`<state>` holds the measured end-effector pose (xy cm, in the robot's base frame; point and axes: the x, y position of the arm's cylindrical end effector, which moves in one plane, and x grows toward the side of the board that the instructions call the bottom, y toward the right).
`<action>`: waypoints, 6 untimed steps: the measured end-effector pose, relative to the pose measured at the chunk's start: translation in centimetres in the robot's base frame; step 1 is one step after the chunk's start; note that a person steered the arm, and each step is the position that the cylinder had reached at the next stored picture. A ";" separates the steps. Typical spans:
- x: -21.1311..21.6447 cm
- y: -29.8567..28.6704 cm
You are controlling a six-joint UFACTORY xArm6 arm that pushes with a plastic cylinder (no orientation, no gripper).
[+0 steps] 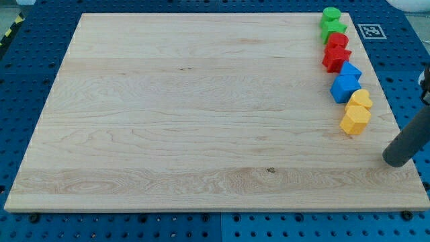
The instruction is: Point your arm at bottom right
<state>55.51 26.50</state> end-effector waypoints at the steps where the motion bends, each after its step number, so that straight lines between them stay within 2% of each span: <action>1: -0.4 0.3; 4: -1.0 0.4; 5: 0.4 0.4; 6: 4.6 0.3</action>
